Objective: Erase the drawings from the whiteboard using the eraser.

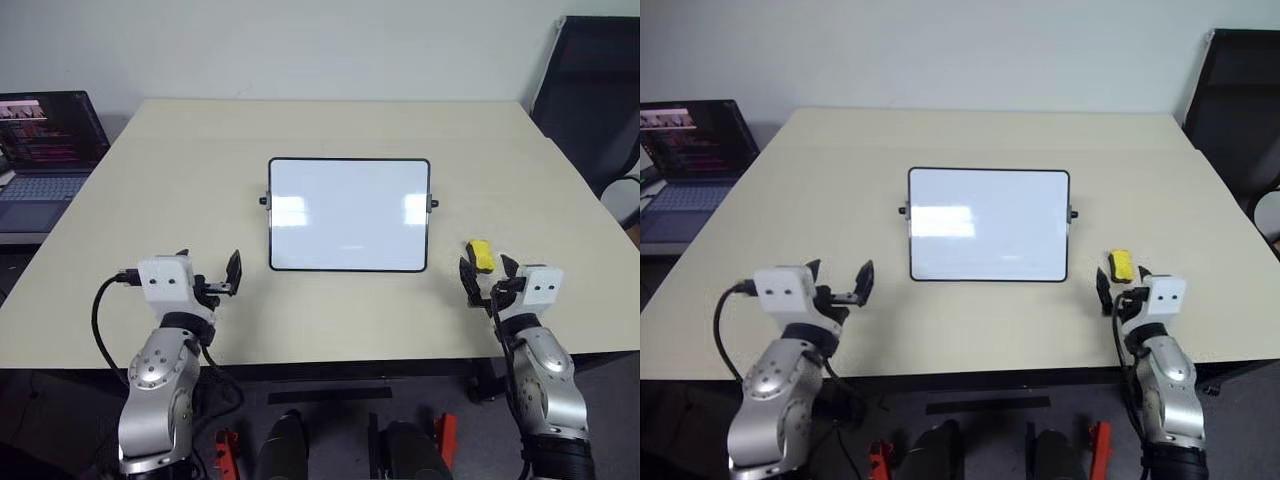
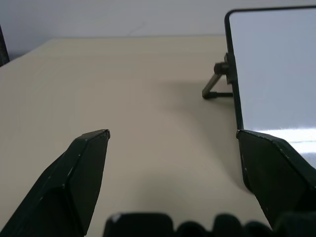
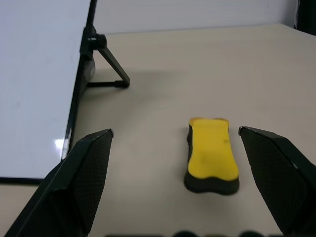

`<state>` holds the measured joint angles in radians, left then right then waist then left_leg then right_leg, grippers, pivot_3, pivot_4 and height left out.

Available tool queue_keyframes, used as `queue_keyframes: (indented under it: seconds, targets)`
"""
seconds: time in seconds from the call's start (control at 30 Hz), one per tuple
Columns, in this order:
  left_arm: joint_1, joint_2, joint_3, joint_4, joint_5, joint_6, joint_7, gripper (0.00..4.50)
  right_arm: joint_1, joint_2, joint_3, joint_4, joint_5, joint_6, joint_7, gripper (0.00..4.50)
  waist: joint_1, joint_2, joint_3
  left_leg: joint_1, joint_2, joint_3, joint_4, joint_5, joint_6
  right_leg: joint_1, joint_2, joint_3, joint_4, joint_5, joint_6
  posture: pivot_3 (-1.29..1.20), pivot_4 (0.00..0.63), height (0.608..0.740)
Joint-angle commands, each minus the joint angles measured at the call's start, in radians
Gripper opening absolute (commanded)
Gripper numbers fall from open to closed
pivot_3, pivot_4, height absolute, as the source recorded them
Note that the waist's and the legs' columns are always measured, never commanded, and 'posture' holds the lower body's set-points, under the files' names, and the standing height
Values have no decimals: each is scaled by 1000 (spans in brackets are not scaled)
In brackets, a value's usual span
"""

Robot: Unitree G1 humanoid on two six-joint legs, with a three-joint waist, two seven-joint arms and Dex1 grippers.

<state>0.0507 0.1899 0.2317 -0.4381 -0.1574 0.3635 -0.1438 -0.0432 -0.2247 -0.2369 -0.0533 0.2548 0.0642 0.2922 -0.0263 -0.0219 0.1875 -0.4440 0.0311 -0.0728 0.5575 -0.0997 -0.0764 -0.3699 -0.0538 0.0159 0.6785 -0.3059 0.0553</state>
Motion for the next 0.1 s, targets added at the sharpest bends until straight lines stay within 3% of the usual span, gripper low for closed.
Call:
queue_keyframes:
  seconds: [0.03,0.1]
  targets:
    - [9,-18,-43,-47,21,-20,21,4500,4,-41,-36,-68,19,21,-1,4467,0,0,0,0,0,0,0,0,0,0,0,0,0,-1,1,0,150,740]
    - [5,-31,-51,-34,19,-30,27,4500,-2,-59,-44,-72,23,30,0,4467,0,0,0,0,0,0,1,0,0,0,0,0,0,0,1,0,150,740]
